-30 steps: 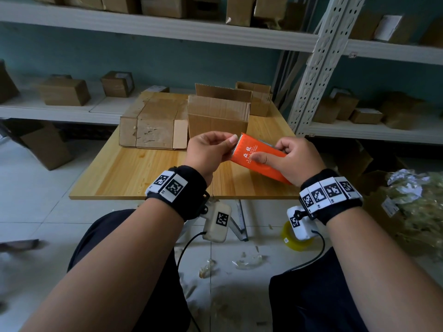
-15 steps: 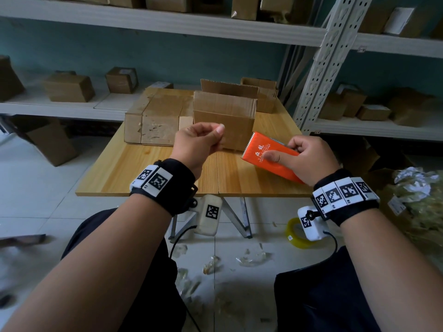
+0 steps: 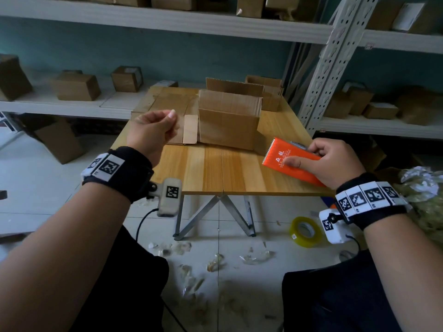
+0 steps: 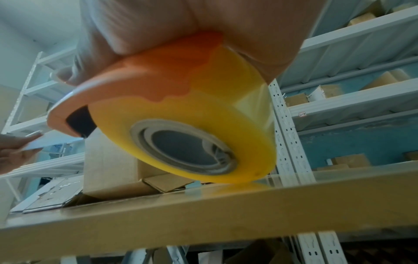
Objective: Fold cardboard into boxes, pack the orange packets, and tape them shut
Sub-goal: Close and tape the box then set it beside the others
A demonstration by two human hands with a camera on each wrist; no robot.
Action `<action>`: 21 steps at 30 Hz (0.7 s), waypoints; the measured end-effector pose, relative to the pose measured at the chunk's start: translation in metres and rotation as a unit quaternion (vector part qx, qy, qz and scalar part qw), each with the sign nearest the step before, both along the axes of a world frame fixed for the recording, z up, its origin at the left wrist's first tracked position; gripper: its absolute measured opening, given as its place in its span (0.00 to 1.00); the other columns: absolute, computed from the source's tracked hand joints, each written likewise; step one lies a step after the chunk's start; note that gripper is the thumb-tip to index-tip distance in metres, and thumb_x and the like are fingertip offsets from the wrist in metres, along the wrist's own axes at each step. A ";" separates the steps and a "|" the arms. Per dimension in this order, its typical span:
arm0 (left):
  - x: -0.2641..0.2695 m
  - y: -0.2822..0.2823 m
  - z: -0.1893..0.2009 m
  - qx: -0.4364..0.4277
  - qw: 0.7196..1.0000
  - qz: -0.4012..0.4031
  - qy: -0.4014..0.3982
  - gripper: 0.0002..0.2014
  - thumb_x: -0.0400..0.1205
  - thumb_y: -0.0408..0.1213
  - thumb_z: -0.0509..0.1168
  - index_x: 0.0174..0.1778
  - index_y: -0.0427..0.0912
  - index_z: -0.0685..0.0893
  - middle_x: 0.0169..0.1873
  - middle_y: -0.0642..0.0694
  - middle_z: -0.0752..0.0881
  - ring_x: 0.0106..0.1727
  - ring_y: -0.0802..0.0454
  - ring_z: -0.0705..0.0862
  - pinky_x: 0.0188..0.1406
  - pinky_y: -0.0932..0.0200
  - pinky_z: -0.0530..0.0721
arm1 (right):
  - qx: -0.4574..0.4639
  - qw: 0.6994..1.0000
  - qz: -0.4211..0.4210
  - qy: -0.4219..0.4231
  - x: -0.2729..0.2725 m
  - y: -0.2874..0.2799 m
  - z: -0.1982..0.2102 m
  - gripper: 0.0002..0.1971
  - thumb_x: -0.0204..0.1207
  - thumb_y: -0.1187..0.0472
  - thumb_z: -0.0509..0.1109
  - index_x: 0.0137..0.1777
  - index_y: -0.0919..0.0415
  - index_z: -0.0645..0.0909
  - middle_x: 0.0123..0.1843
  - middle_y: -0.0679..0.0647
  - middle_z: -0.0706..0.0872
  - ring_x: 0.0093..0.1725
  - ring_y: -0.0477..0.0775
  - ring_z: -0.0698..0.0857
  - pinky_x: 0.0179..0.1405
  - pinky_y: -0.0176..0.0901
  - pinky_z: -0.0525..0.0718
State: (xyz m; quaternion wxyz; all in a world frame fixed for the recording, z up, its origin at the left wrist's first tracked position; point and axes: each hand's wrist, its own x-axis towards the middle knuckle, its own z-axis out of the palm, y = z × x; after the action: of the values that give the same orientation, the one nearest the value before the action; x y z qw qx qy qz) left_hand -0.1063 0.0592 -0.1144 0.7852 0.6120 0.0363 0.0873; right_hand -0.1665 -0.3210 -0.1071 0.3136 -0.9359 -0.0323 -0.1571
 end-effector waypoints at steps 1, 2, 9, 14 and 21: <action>0.000 0.006 0.001 0.000 1.000 0.015 -0.001 0.05 0.88 0.33 0.71 0.58 0.39 0.89 0.43 0.49 0.90 0.44 0.56 0.88 0.58 0.58 0.91 | -0.003 1.000 -0.005 0.002 -0.001 -0.004 0.000 0.36 0.53 0.22 0.77 0.37 0.57 0.82 0.41 0.52 0.90 0.42 0.52 0.89 0.44 0.55 0.91; 0.001 0.013 0.000 0.001 1.000 0.030 -0.002 0.05 0.88 0.33 0.71 0.58 0.39 0.89 0.44 0.49 0.90 0.45 0.56 0.88 0.60 0.58 0.91 | -0.007 1.000 -0.012 0.006 -0.002 -0.007 0.001 0.36 0.52 0.21 0.77 0.38 0.57 0.82 0.41 0.52 0.90 0.43 0.52 0.89 0.44 0.56 0.91; -0.002 0.028 -0.002 0.013 0.998 0.045 -0.029 0.05 0.88 0.34 0.72 0.57 0.37 0.89 0.45 0.46 0.91 0.47 0.54 0.90 0.65 0.54 0.91 | -0.056 0.997 -0.035 0.027 -0.003 -0.004 -0.002 0.37 0.53 0.17 0.74 0.40 0.51 0.83 0.41 0.49 0.88 0.42 0.52 0.88 0.43 0.54 0.90; -0.027 0.018 0.017 0.014 0.997 -0.046 -0.059 0.04 0.86 0.36 0.71 0.54 0.40 0.89 0.45 0.48 0.91 0.47 0.54 0.90 0.57 0.58 0.91 | -0.122 0.987 -0.088 0.064 0.013 -0.003 -0.001 0.41 0.57 0.11 0.66 0.39 0.52 0.85 0.36 0.51 0.88 0.37 0.54 0.87 0.40 0.51 0.87; -0.073 -0.019 0.028 0.089 0.977 -0.142 -0.129 0.10 0.77 0.39 0.76 0.49 0.38 0.90 0.45 0.42 0.94 0.47 0.48 0.92 0.49 0.56 0.93 | -0.163 0.971 -0.149 0.095 0.032 0.009 -0.002 0.39 0.65 0.13 0.64 0.44 0.51 0.84 0.37 0.53 0.87 0.36 0.56 0.86 0.34 0.45 0.78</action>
State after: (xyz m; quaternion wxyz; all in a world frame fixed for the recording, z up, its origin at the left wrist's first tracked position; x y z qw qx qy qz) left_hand -0.1788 0.0398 -0.0866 0.7303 0.6618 -0.1603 0.0557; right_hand -0.1346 -0.3125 -0.1089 0.1314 -0.9794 0.1121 -0.1047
